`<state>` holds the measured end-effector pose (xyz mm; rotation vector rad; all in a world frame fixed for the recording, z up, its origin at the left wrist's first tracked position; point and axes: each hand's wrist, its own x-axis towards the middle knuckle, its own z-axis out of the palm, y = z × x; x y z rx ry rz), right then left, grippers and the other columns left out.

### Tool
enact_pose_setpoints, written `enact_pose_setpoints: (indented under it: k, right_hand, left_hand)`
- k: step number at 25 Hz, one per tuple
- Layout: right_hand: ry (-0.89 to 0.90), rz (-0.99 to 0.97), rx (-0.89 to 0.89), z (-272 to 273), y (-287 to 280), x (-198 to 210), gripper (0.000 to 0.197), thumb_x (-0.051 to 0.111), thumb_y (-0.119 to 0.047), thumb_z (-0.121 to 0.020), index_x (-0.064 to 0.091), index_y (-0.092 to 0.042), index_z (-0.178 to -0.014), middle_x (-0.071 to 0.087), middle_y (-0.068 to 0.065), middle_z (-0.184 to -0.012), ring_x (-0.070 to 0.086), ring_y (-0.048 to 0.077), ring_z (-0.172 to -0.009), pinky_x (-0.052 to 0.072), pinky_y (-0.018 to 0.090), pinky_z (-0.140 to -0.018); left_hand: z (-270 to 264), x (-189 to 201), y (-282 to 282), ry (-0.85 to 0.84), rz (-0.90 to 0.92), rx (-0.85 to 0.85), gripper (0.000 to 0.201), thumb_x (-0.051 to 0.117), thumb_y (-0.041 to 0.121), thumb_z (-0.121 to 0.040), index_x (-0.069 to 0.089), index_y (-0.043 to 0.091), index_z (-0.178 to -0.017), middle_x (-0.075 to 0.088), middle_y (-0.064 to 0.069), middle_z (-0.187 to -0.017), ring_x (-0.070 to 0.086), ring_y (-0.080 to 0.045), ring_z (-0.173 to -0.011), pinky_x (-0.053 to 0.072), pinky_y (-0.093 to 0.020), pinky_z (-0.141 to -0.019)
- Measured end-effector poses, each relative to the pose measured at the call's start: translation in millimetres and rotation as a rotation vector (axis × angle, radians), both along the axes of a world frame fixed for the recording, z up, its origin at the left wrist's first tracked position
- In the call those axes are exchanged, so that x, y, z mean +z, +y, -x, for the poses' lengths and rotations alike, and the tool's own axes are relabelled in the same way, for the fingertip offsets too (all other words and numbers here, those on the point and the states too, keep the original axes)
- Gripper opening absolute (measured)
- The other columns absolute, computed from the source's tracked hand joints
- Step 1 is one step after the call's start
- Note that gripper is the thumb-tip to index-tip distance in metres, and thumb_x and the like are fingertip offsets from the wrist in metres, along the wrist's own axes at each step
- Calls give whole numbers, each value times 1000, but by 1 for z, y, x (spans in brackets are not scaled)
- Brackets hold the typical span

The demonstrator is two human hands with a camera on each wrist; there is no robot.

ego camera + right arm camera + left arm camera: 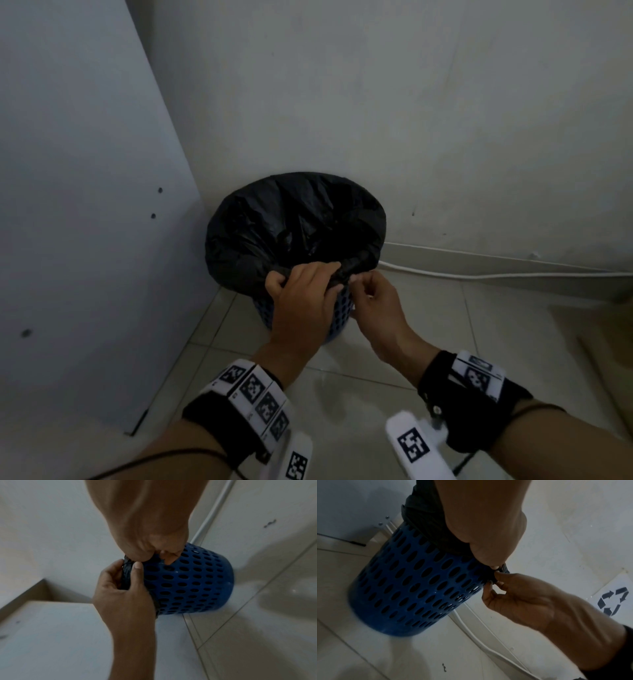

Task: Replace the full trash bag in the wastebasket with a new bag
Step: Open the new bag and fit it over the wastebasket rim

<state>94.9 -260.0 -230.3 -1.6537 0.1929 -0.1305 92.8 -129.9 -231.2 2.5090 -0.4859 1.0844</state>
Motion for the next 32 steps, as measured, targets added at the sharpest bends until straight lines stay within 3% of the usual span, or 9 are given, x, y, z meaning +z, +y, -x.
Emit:
enact_pose_setpoints:
  k: [2,5,7,13,16,19,23,28,32]
  right_hand:
    - [132,-297,-79,-4,6,5,10,60,-11,-92,63,-3,-87,66,13,-76,61,23,-71,53,30,-64]
    - [232,-781,-120,-4,8,22,24,59,-4,-91,62,11,-109,68,26,-95,61,22,-81,55,23,-68]
    - [275,-901,-89,-5,4,33,22,59,-16,-94,65,1,-106,70,14,-95,64,17,-82,53,21,-75]
    - [250,-802,-57,-7,9,39,27,65,-9,-90,59,1,-113,64,8,-77,60,7,-49,51,17,-49]
    - [221,-801,-36,-4,18,36,19,65,-10,-90,56,-4,-106,59,9,-75,58,11,-53,54,22,-55]
    - [224,-731,76,4,36,25,19,68,-16,-88,56,-6,-99,61,8,-75,58,16,-62,53,30,-64]
    - [255,-724,244,20,58,20,35,63,-25,-92,59,-9,-122,69,13,-91,64,21,-73,55,31,-64]
    - [299,-570,-26,11,34,31,41,46,-46,-98,60,-8,-100,62,2,-77,59,13,-65,52,23,-52]
    - [477,-440,125,23,7,45,32,39,-37,-102,54,-15,-84,55,-1,-67,51,13,-60,46,25,-55]
  left_hand:
    - [0,1,0,7,27,-13,21,67,23,-85,70,21,-106,68,7,-100,58,-12,-97,23,-36,-83]
    - [-1,4,2,30,63,-35,19,61,21,-89,70,22,-105,68,8,-101,55,-9,-98,22,-34,-82]
    - [-1,6,3,55,75,-58,19,61,19,-88,70,22,-105,68,8,-101,57,-10,-99,21,-33,-82]
    - [9,12,10,137,131,-42,26,54,34,-88,66,22,-107,66,6,-110,46,-22,-123,25,-37,-95]
    - [36,22,7,207,487,23,20,59,37,-89,52,19,-94,52,2,-87,50,-16,-85,41,-28,-75]
    - [38,27,2,536,968,63,37,60,41,-90,46,7,-86,50,-1,-76,52,-13,-65,42,-16,-57]
    - [14,32,21,787,1544,144,47,68,43,-86,63,7,-115,71,-8,-101,70,-21,-78,58,-30,-60]
    - [5,52,36,869,1808,92,63,59,11,-95,27,21,-149,52,-10,-136,66,-22,-75,59,-30,-48]
    - [2,54,53,783,1728,19,66,58,2,-93,29,27,-147,46,-11,-141,65,-29,-96,62,-35,-59]
